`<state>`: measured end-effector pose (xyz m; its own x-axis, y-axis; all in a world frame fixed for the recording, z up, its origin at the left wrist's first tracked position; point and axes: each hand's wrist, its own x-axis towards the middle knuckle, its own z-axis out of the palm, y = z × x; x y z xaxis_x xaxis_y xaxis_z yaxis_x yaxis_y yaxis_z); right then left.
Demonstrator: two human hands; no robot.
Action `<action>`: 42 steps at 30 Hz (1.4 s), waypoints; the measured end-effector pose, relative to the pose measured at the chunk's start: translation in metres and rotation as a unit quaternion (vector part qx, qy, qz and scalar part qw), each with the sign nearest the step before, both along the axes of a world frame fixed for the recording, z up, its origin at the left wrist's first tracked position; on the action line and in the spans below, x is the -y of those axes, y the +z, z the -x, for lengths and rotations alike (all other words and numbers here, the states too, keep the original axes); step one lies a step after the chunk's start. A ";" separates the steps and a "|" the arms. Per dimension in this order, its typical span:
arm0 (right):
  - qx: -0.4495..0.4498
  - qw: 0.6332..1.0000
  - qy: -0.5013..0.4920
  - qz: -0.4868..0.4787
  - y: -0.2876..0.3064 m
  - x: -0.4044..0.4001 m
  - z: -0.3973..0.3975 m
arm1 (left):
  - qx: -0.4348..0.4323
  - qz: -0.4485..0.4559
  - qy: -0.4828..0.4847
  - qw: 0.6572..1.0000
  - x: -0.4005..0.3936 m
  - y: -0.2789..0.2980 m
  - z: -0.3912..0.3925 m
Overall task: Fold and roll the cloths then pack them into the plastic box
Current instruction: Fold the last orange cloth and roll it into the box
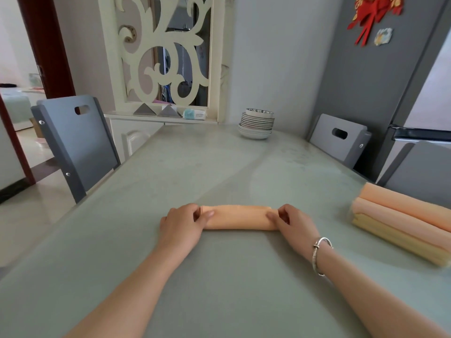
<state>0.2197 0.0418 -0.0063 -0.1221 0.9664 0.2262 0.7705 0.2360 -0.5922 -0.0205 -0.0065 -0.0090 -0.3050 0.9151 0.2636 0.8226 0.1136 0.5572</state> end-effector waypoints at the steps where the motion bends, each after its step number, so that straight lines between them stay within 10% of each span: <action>1: 0.014 1.000 -0.008 -0.001 -0.001 -0.001 0.002 | -0.020 0.002 0.007 1.000 0.001 0.001 -0.003; 10: 0.188 0.981 -0.049 -0.015 0.007 -0.004 0.016 | -0.145 0.042 0.059 0.987 -0.005 0.001 -0.017; 17: 0.174 0.963 0.082 -0.191 0.008 -0.005 0.013 | -0.267 -0.180 -0.097 0.942 -0.012 -0.004 -0.015; 35: 0.325 0.937 0.079 -0.101 0.022 0.056 -0.043 | -0.338 -0.048 -0.212 0.916 -0.008 0.020 -0.057; 42: 0.251 0.897 -0.009 -0.363 0.049 0.072 -0.171 | -0.402 -0.206 -0.228 0.863 -0.033 0.066 -0.174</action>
<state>0.3904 -0.0302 0.0426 -0.3708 0.5891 0.7180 0.9046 0.4041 0.1356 0.1536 0.0264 0.0575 0.4938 0.6705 0.5537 0.8694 -0.3944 -0.2978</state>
